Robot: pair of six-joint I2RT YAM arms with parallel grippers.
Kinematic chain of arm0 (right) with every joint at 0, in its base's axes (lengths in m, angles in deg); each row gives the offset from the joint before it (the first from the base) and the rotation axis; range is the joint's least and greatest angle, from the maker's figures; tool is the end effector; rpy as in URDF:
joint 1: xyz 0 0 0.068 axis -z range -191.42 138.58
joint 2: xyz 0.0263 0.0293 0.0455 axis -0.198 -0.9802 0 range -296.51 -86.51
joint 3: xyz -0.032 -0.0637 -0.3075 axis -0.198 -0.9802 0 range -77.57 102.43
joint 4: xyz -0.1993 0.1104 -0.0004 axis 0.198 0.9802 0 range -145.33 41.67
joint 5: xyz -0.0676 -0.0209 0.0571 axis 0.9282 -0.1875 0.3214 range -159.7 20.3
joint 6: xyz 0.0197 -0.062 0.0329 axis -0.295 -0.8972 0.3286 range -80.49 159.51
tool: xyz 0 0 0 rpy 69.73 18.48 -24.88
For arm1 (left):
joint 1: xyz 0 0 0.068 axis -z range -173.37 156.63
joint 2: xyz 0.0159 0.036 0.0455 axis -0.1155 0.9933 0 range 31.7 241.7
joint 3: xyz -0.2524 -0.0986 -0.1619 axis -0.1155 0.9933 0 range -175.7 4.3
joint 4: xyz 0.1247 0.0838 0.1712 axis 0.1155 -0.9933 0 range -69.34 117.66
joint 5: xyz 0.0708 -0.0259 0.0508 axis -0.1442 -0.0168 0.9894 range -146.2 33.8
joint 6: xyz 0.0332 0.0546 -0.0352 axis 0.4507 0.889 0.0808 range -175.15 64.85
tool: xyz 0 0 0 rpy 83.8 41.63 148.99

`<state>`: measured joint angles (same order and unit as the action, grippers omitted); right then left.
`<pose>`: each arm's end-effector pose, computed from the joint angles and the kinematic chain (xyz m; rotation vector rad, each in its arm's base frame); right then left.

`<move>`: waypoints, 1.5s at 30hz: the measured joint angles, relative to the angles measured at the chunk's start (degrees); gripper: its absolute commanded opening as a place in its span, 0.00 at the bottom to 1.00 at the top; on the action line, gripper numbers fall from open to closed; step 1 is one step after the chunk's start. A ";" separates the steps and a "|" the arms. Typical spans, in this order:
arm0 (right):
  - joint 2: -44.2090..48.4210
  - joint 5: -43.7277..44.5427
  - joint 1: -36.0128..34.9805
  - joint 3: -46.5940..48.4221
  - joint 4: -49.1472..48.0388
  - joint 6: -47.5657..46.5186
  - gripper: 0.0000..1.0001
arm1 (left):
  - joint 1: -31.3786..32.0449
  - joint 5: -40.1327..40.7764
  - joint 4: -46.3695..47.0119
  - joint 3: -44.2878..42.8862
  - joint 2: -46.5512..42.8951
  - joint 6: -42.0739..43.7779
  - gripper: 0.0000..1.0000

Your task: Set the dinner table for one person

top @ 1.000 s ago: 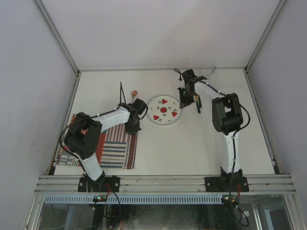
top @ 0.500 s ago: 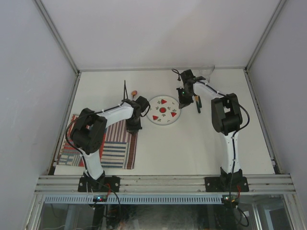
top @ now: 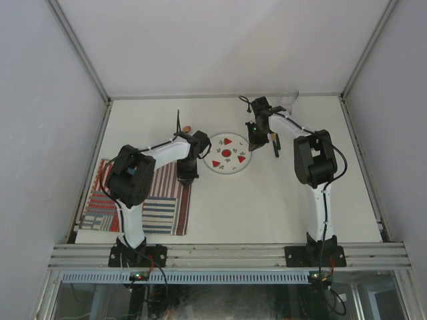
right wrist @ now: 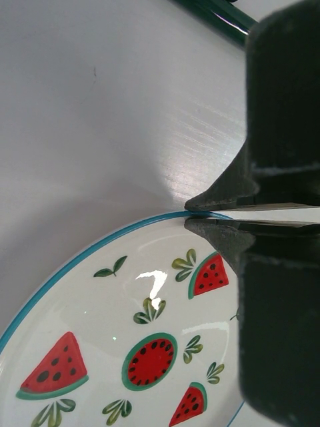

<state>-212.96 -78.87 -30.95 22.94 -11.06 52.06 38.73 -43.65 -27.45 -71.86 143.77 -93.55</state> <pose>0.4325 0.1637 0.1979 -0.2119 2.8249 0.3549 0.2929 -0.1681 0.1920 -0.1627 3.0118 0.2862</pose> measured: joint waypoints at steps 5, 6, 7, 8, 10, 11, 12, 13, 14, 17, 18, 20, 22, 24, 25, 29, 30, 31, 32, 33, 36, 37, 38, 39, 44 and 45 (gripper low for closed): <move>0.00 0.00 0.00 0.00 -0.02 0.00 0.00 | -0.42 -0.72 -1.60 -1.62 1.22 0.07 0.00; 0.00 0.00 0.00 0.00 0.00 0.00 0.00 | -0.48 -0.76 -1.84 -1.90 1.46 0.11 0.00; 0.00 0.00 0.00 0.00 0.00 0.00 0.00 | -0.57 -0.81 -2.10 -2.19 1.68 0.15 0.00; 0.00 0.00 0.00 0.00 -0.02 0.00 0.00 | -0.66 -0.92 -2.32 -2.49 1.92 0.26 0.00; 0.00 0.02 0.00 0.00 -0.02 0.00 0.00 | -0.79 -0.96 -2.38 -3.15 2.29 0.37 0.00; 0.00 0.00 0.00 0.00 -0.02 0.00 0.00 | -0.92 -1.01 -2.19 -3.80 2.67 0.44 0.00; 0.00 0.00 0.00 0.00 -0.02 0.00 0.00 | -1.09 -1.09 -2.03 -4.42 3.02 0.42 0.00; 0.00 0.00 0.00 0.00 -0.02 0.00 0.00 | -1.29 -1.20 -1.86 -5.25 3.45 0.42 0.00; 0.00 0.00 0.00 0.00 -0.02 0.00 0.00 | -1.53 -1.31 -1.53 -6.16 3.91 0.42 0.00; 0.00 -0.02 0.00 0.00 -0.02 0.00 0.00 | -2.12 -1.62 1.20 -8.48 4.92 0.17 0.00; 0.00 -0.04 0.00 0.00 -0.02 0.00 0.00 | -2.27 -1.84 2.73 -9.42 5.38 -0.09 0.00; 0.00 -0.11 0.02 0.00 -0.02 -0.02 0.00 | -2.51 -2.10 6.05 -11.15 6.54 -0.11 0.00; 0.00 -0.15 0.04 0.00 -0.04 -0.04 0.00 | -2.60 -2.32 9.51 -12.48 7.54 -0.31 0.00; 0.00 -0.15 0.04 0.00 -0.07 -0.07 0.00 | -2.60 -2.32 12.46 -12.76 7.80 -0.35 0.00; 0.00 -0.15 0.04 0.00 -0.07 -0.09 0.00 | -2.60 -2.29 13.31 -12.72 7.80 -0.44 0.00; 0.00 -0.17 0.04 0.00 -0.07 -0.15 0.00 | -2.60 -2.21 15.87 -11.39 7.13 -0.48 0.03; 0.00 -0.20 0.04 0.00 -0.09 -0.15 0.00 | -2.60 -2.21 16.57 -10.54 6.58 -0.48 0.10; 0.00 -0.20 0.04 0.00 -0.09 -0.15 0.00 | -2.60 -2.21 16.81 -9.73 6.03 -0.50 0.15; 0.00 -0.20 0.02 0.00 -0.09 -0.15 0.00 | -2.60 -2.23 16.79 -9.11 5.57 -0.48 0.18; 0.00 -0.20 0.02 0.00 -0.11 -0.15 0.00 | -2.60 -2.27 16.68 -8.74 5.25 -0.37 0.20; 0.00 -0.17 -0.02 0.00 -0.15 -0.15 0.00 | -2.60 -2.45 16.76 -8.57 4.92 -0.02 0.24; 0.00 -0.17 -0.04 0.00 -0.17 -0.15 0.00 | -2.60 -2.58 16.83 -8.57 4.79 0.04 0.24; 0.00 -0.15 -0.07 0.00 -0.20 -0.15 0.00 | -2.58 -2.75 16.94 -8.55 4.59 0.07 0.24; 0.00 -0.11 -0.11 0.00 -0.22 -0.15 0.00 | -2.51 -2.82 17.09 -8.52 4.35 0.09 0.24; 0.00 0.26 -0.31 0.00 -0.28 -0.15 0.03 | -2.23 -3.30 18.05 -7.96 3.26 0.46 0.24; 0.00 0.39 -0.35 0.00 -0.28 -0.15 0.07 | -2.23 -3.37 18.18 -7.89 3.26 0.46 0.24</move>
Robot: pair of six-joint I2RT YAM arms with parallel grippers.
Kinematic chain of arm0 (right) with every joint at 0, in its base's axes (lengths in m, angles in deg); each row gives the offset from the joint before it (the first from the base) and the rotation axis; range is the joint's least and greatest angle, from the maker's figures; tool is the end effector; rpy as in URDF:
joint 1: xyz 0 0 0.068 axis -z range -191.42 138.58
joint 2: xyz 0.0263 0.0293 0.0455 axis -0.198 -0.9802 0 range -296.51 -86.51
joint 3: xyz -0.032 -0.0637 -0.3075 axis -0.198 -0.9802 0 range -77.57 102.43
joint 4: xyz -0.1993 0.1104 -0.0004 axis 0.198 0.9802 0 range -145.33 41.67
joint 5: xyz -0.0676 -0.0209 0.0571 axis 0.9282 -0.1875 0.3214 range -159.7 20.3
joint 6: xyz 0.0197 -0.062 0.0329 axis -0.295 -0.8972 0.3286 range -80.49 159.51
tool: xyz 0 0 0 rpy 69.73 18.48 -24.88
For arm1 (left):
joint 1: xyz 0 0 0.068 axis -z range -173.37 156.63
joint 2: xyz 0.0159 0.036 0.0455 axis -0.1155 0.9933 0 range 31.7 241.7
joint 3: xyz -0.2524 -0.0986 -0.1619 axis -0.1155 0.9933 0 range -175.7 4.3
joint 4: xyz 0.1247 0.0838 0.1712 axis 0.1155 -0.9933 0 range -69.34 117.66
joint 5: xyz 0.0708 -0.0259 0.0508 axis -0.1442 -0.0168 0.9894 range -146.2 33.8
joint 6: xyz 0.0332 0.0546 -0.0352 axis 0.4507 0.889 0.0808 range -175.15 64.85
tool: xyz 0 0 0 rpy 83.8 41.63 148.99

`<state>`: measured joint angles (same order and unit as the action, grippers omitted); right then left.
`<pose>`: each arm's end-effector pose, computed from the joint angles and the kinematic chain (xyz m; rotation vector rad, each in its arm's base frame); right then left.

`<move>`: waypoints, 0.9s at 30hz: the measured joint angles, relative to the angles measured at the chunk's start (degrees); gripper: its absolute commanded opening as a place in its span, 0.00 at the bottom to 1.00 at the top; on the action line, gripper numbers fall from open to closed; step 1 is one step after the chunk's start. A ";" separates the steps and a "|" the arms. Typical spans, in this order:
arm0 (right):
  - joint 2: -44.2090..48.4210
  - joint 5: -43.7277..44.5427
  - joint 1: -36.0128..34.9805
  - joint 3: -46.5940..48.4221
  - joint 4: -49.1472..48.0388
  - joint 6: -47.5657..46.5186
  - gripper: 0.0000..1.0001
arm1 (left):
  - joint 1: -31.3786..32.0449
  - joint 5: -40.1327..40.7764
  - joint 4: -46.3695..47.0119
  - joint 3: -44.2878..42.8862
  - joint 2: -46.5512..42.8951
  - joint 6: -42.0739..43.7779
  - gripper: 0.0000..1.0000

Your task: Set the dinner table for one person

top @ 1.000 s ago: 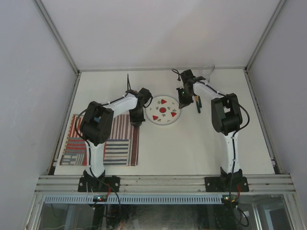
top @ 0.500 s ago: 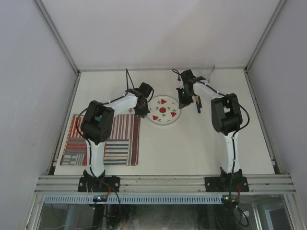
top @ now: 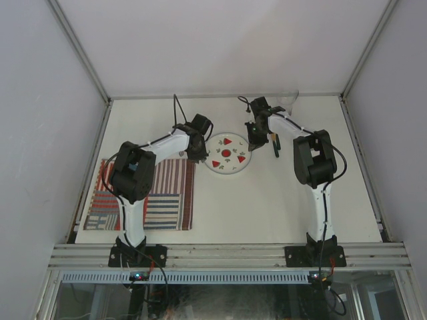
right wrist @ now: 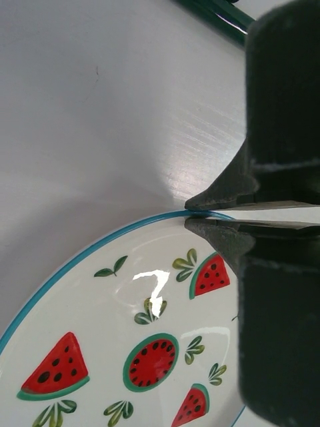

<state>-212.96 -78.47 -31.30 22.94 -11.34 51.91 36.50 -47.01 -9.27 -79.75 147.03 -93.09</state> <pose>0.4322 0.1661 0.1981 -0.2226 2.8187 0.3474 0.3612 -0.1962 0.2106 -0.2346 2.7259 -0.1113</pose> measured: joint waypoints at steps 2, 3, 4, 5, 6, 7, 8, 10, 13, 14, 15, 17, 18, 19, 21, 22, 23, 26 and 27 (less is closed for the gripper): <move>0.00 0.24 -0.11 -0.02 -0.07 0.00 0.15 | 0.00 -0.20 0.11 0.07 0.00 -0.02 0.24; 0.00 0.44 -0.17 -0.02 -0.09 0.04 0.18 | 0.00 -0.31 0.22 0.04 0.00 0.00 0.24; 0.02 0.66 -0.26 -0.17 -0.22 0.00 0.21 | 0.00 -0.48 0.42 0.04 0.04 -0.02 0.24; 0.02 0.87 -0.42 -0.50 -0.50 0.02 0.22 | 0.02 -0.61 0.74 0.04 0.07 0.00 0.24; 0.02 0.98 -0.55 -0.72 -0.63 0.00 0.24 | 0.07 -0.63 0.85 0.04 0.07 -0.02 0.24; 0.04 1.25 -0.74 -0.83 -0.72 -0.02 0.25 | 0.07 -0.76 0.96 0.04 0.07 0.00 0.24; 0.04 1.44 -0.87 -0.85 -0.79 -0.02 0.26 | 0.07 -0.76 1.03 0.04 0.07 0.00 0.25; 0.04 1.70 -1.05 -0.90 -0.85 -0.02 0.29 | 0.07 -0.81 1.07 0.04 0.07 0.00 0.25; 0.04 2.03 -1.25 -0.98 -0.85 0.00 0.32 | 0.07 -0.98 1.27 0.04 -0.13 -0.02 0.25; 0.04 2.08 -1.29 -1.05 -0.87 0.00 0.33 | 0.09 -1.07 1.27 0.04 -0.28 0.00 0.24; 0.04 2.12 -1.33 -1.05 -0.83 0.00 0.34 | 0.09 -1.31 1.25 0.04 -0.52 -0.02 0.24; 0.04 2.25 -1.38 -1.14 -0.83 0.00 0.33 | 0.11 -1.81 1.20 -0.17 -1.03 -0.02 0.25; 0.04 2.23 -1.40 -1.16 -0.83 0.00 0.32 | 0.13 -2.08 1.55 -0.20 -1.33 -0.09 0.25; 0.04 2.23 -1.40 -1.16 -0.85 0.00 0.31 | 0.20 -2.51 2.05 -0.28 -1.66 -0.35 0.24; 0.04 2.16 -1.42 -1.20 -0.85 0.02 0.29 | 0.48 -3.39 2.69 -0.92 -1.88 -0.55 0.24; 0.04 2.08 -1.40 -1.22 -0.87 0.07 0.28 | 0.63 -3.69 2.95 -1.42 -1.88 -0.59 0.24; 0.04 1.97 -1.40 -1.25 -0.90 0.13 0.28 | 0.76 -4.00 3.17 -1.75 -1.86 -0.66 0.24; 0.04 1.42 -1.38 -1.27 -0.96 0.26 0.26 | 0.94 -5.09 3.89 -2.71 -1.86 -1.09 0.24; 0.04 1.22 -1.38 -1.31 -0.96 0.31 0.26 | 0.98 -5.25 4.28 -2.73 -1.86 -1.18 0.23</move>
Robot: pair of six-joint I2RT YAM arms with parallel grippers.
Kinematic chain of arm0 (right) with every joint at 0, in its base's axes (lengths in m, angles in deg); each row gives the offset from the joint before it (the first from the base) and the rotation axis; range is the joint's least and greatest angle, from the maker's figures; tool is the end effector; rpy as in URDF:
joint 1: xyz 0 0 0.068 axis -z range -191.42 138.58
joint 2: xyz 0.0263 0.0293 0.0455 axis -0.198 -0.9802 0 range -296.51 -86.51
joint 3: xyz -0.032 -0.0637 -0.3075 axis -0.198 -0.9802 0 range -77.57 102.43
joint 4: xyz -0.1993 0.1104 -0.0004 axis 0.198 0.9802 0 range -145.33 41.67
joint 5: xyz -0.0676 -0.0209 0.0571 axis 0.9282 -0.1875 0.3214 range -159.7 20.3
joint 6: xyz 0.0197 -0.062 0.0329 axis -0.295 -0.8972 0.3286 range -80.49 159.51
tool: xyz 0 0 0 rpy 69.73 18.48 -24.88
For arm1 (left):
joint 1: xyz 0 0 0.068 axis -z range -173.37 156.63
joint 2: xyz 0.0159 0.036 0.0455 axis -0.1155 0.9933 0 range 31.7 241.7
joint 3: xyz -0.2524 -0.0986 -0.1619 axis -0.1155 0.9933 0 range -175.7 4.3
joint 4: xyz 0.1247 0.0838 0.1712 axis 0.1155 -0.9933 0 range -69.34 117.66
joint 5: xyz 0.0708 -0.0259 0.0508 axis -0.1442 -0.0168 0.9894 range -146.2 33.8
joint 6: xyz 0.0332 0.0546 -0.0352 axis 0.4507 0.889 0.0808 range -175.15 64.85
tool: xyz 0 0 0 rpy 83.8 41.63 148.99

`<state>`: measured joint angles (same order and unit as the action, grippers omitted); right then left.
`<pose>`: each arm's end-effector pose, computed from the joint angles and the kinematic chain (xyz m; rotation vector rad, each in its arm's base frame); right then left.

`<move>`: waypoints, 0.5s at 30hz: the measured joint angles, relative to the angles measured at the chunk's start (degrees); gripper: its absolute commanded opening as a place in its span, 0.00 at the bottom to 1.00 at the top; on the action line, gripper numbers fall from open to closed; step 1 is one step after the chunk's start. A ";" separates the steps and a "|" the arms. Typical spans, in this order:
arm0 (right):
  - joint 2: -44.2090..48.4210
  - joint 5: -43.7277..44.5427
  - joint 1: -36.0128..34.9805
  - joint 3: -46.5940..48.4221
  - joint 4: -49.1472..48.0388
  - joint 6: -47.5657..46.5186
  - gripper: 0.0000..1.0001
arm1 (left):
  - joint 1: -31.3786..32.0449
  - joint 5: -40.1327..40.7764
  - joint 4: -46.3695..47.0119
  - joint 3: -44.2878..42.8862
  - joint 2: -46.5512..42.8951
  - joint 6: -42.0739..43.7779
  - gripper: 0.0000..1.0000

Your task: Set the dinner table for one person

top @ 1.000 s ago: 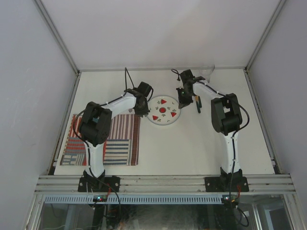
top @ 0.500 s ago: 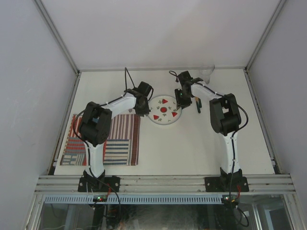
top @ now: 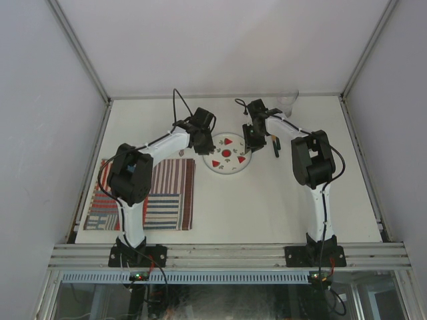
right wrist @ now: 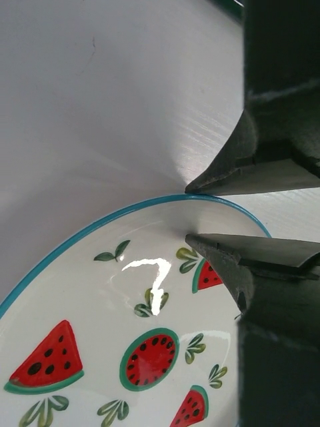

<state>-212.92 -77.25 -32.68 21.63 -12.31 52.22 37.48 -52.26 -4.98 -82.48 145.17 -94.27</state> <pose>0.4270 0.1747 0.1931 -0.2435 2.8220 0.3230 0.3667 -0.2141 0.2403 -0.2154 2.6352 -0.3413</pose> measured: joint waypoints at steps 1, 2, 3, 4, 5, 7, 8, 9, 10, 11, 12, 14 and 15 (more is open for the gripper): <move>0.00 -0.15 0.00 -0.02 -0.02 0.00 0.25 | 0.02 -0.15 0.35 0.00 0.00 -0.35 0.23; 0.00 -0.28 0.00 -0.04 -0.02 0.02 0.25 | 0.04 -0.20 0.50 0.00 0.02 -0.44 0.22; 0.02 -0.44 0.00 -0.04 -0.02 0.04 0.25 | 0.04 -0.31 0.57 0.00 0.02 -0.59 0.22; 0.02 -0.50 0.00 -0.04 -0.02 0.04 0.25 | 0.04 -0.28 0.63 0.00 0.04 -0.74 0.22; 0.02 -0.55 0.00 -0.04 -0.02 0.04 0.25 | 0.04 -0.26 0.68 0.00 0.04 -0.83 0.22; 0.04 -0.61 0.00 -0.09 -0.02 0.04 0.25 | 0.07 0.15 0.61 0.13 0.04 -0.83 0.23; 0.09 -0.63 0.02 -0.13 -0.07 0.04 0.25 | 0.07 0.55 0.55 0.22 0.04 -0.83 0.23; 0.09 -0.70 0.07 -0.15 -0.07 0.04 0.25 | 0.07 0.94 0.35 0.22 0.04 -0.81 0.25; 0.09 -0.76 0.07 -0.15 -0.07 0.04 0.28 | 0.07 1.40 0.22 0.22 0.04 -0.76 0.32; 0.09 -0.83 0.09 -0.15 -0.07 0.04 0.30 | 0.04 1.99 0.07 0.22 0.04 -0.72 0.39; 0.09 -0.94 0.11 -0.15 -0.07 0.07 0.31 | 0.04 2.40 -0.13 0.22 0.04 -0.48 0.45; 0.09 -0.94 0.09 -0.17 -0.04 0.07 0.31 | 0.04 3.26 -0.76 0.22 0.04 -0.33 0.48; 0.09 -0.94 0.04 -0.28 -0.07 0.07 0.31 | 0.04 3.39 -0.98 0.22 0.04 -0.20 0.48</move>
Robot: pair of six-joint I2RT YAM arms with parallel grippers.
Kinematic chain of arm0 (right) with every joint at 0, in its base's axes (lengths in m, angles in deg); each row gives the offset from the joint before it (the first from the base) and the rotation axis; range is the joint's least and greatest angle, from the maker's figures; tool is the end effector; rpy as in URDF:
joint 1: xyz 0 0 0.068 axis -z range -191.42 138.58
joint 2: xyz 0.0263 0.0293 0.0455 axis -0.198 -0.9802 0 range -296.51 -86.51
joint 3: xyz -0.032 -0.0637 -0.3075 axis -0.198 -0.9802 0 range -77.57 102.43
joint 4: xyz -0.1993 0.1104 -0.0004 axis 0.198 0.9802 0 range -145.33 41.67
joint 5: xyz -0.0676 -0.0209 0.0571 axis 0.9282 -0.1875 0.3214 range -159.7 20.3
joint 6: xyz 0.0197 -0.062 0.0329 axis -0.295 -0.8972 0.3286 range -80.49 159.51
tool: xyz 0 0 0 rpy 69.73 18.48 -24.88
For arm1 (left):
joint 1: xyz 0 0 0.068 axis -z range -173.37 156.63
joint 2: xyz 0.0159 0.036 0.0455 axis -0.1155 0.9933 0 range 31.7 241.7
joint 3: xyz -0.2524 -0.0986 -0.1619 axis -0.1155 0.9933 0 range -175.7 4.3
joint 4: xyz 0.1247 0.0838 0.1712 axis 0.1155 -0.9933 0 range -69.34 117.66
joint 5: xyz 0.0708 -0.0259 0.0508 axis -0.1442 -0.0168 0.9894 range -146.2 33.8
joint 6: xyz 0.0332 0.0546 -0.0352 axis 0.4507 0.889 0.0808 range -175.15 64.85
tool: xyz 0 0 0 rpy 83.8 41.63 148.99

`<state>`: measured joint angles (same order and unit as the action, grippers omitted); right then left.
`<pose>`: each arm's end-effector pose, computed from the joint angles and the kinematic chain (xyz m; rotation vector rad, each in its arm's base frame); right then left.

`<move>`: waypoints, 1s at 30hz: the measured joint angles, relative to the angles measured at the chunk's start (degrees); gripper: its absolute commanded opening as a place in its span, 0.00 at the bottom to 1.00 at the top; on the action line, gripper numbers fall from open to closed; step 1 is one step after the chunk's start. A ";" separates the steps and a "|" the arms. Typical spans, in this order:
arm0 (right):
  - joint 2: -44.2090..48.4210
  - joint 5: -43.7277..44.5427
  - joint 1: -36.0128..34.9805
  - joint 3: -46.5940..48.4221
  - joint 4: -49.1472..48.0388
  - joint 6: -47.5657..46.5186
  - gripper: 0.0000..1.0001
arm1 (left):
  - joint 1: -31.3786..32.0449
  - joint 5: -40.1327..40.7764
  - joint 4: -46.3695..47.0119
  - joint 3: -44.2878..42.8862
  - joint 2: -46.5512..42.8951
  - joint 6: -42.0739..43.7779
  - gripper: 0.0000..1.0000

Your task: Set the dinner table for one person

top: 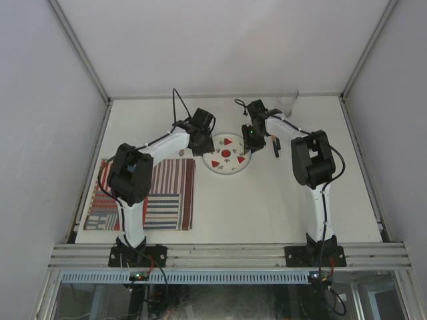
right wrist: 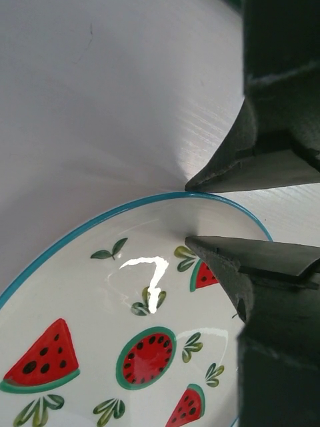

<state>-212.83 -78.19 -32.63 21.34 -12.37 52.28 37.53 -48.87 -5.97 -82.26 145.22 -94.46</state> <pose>0.4260 0.1749 0.1926 -0.2450 2.8267 0.3449 0.3661 -0.2100 0.2380 -0.2376 2.6275 -0.2600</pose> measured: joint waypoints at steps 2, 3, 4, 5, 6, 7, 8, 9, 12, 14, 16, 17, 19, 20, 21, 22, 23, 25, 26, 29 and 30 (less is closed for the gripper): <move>0.00 -0.07 -0.13 -0.15 -0.02 0.00 0.32 | 0.00 0.07 -0.11 0.00 0.00 -0.09 0.48; 0.02 -0.04 -0.17 -0.24 -0.13 0.00 0.32 | 0.00 0.02 -0.11 0.00 0.04 -0.09 0.48; 0.11 0.00 -0.22 -0.33 -0.24 0.00 0.32 | 0.00 0.00 -0.09 0.00 0.09 -0.09 0.48; 0.13 0.00 -0.22 -0.42 -0.33 0.00 0.32 | 0.00 0.00 -0.07 0.00 0.26 -0.09 0.48; 0.13 -0.02 -0.22 -0.42 -0.35 0.00 0.33 | 0.00 0.00 -0.07 0.00 0.48 0.02 0.48; 0.13 -0.02 -0.22 -0.48 -0.39 0.00 0.33 | 0.00 0.04 -0.07 0.00 0.83 0.35 0.48; 0.17 -0.02 -0.22 -0.52 -0.42 0.00 0.33 | 0.00 0.15 -0.13 0.00 1.36 0.68 0.49; 0.20 0.00 -0.22 -0.52 -0.44 0.00 0.33 | 0.00 0.33 -0.20 0.00 1.90 1.01 0.49; 0.22 -0.02 -0.22 -0.63 -0.52 0.00 0.32 | -0.07 1.25 -0.96 -0.02 3.65 2.01 0.48; 0.22 0.00 -0.20 -0.63 -0.55 0.00 0.33 | -0.17 1.57 -1.60 -0.02 4.50 2.19 0.48; 0.22 -0.02 -0.20 -0.63 -0.57 0.00 0.32 | -0.22 2.47 -1.62 -0.15 4.50 2.91 0.49; 0.22 -0.02 -0.20 -0.66 -0.59 0.00 0.31 | -0.22 2.62 -1.60 -0.15 4.50 2.93 0.49; 0.22 -0.02 -0.20 -0.66 -0.59 0.02 0.29 | -0.28 2.75 -1.57 -0.15 4.50 2.95 0.49; 0.22 -0.04 -0.20 -0.66 -0.59 0.00 0.28 | -0.31 2.78 -1.60 -0.17 4.50 2.97 0.48; 0.22 -0.07 -0.20 -0.66 -0.59 0.04 0.27 | -0.31 2.78 -1.57 -0.20 4.55 3.04 0.48; 0.22 -0.11 -0.15 -0.66 -0.59 0.04 0.26 | -0.33 2.73 -1.57 -0.26 4.61 3.06 0.46; 0.22 -0.13 -0.13 -0.66 -0.59 0.04 0.25 | -0.33 2.62 -1.60 -0.50 4.81 3.10 0.45; 0.22 -0.17 -0.07 -0.66 -0.59 0.09 0.24 | -0.33 2.21 -1.51 -1.55 5.57 3.37 0.40; 0.22 -0.22 0.00 -0.66 -0.61 0.11 0.23 | -0.33 1.95 -1.36 -2.08 6.01 3.45 0.38; 0.28 -0.20 0.09 -0.66 -0.48 0.11 0.21 | -0.44 1.40 -1.75 -3.34 6.78 3.91 0.27; 0.31 -0.17 0.11 -0.66 -0.39 0.13 0.18 | -0.72 1.07 -1.88 -3.52 6.82 3.96 0.21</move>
<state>-212.52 -78.36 -32.52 20.69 -12.76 52.41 36.81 -47.80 -7.85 -85.78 152.03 -90.51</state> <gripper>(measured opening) 0.242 0.335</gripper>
